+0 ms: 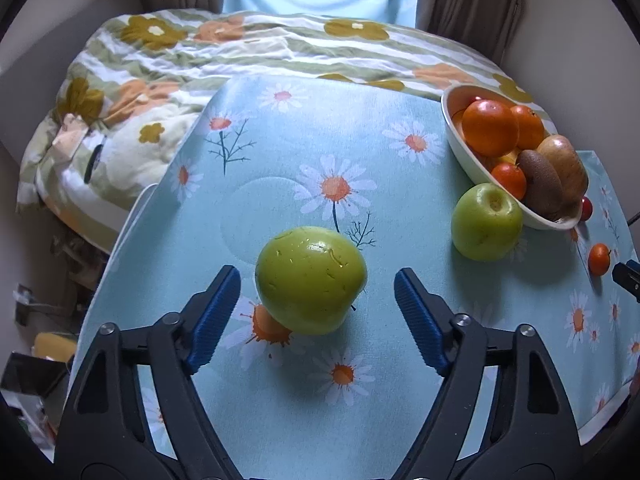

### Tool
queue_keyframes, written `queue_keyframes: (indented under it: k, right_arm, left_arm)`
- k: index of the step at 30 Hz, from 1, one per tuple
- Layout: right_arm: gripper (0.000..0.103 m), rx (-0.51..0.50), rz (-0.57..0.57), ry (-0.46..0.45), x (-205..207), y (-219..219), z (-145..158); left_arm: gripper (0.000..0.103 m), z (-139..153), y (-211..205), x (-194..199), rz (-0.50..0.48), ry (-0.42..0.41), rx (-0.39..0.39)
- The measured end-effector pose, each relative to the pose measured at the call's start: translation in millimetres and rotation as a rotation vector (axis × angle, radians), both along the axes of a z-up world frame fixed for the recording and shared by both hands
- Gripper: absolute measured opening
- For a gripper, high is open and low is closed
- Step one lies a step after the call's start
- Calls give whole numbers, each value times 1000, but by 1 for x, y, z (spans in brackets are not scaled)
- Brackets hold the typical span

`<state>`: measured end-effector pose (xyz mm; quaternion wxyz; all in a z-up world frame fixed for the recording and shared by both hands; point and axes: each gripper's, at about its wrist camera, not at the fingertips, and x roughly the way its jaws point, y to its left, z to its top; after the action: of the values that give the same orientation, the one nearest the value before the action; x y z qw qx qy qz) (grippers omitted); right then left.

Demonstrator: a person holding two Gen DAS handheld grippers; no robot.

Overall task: Organize fruits
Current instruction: 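Grasp the green apple with the left tool while the right tool grasps the small orange, then release the green apple into the duck bowl with the left tool while the right tool carries the orange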

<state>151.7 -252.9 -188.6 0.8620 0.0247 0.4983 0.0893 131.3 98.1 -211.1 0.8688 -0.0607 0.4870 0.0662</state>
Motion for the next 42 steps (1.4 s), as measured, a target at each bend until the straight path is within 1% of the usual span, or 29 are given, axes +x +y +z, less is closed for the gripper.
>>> queue_keyframes:
  k: [1, 3, 5, 6, 9, 13, 15, 17, 21, 26, 27, 30, 32, 33, 37, 42]
  right_arm:
    - [102, -4, -1, 4, 1, 1, -1]
    - [102, -7, -6, 12, 3, 1, -4]
    - [100, -8, -10, 19, 6, 2, -6]
    - [100, -9, -12, 25, 8, 2, -7]
    - [98, -2, -22, 36, 12, 3, -8]
    - [88, -2, -29, 46, 15, 4, -9]
    - [85, -2, -34, 52, 18, 4, -10]
    - [78, -3, -38, 55, 19, 3, -12]
    - [73, -11, -41, 68, 22, 2, -17]
    - [61, -14, -43, 77, 23, 2, -21]
    - [60, -14, -44, 77, 23, 3, -22]
    - [50, -19, -42, 74, 24, 4, -23]
    - [38, -42, -39, 60, 25, 7, -23]
    - [36, -51, -33, 54, 25, 8, -22]
    - [36, -45, -29, 41, 23, 7, -20]
    - [36, -32, -13, 23, 16, 7, -7]
  left_arm:
    - [81, -2, 1, 2, -1, 9, -5]
    - [73, -4, 3, 4, -7, 15, -20]
    - [64, -5, 4, 7, -15, 25, -4]
    - [63, -6, 4, 8, -20, 30, 1]
    - [63, -5, 6, 9, -32, 31, -2]
    - [63, -5, 7, 6, -37, 36, -8]
    - [63, -4, 7, 4, -39, 36, -9]
    - [63, -4, 7, 0, -40, 35, -12]
    - [63, -3, 6, -4, -41, 34, -11]
    - [63, -3, 5, -10, -41, 31, -15]
    - [63, -3, 5, -11, -41, 31, -18]
    - [63, -3, 2, -17, -45, 31, -18]
    - [63, -2, -1, -20, -46, 32, -23]
    - [63, -2, -2, -22, -47, 33, -25]
    - [62, 1, -6, -29, -47, 32, -34]
    - [62, 15, -13, -40, -53, 19, -45]
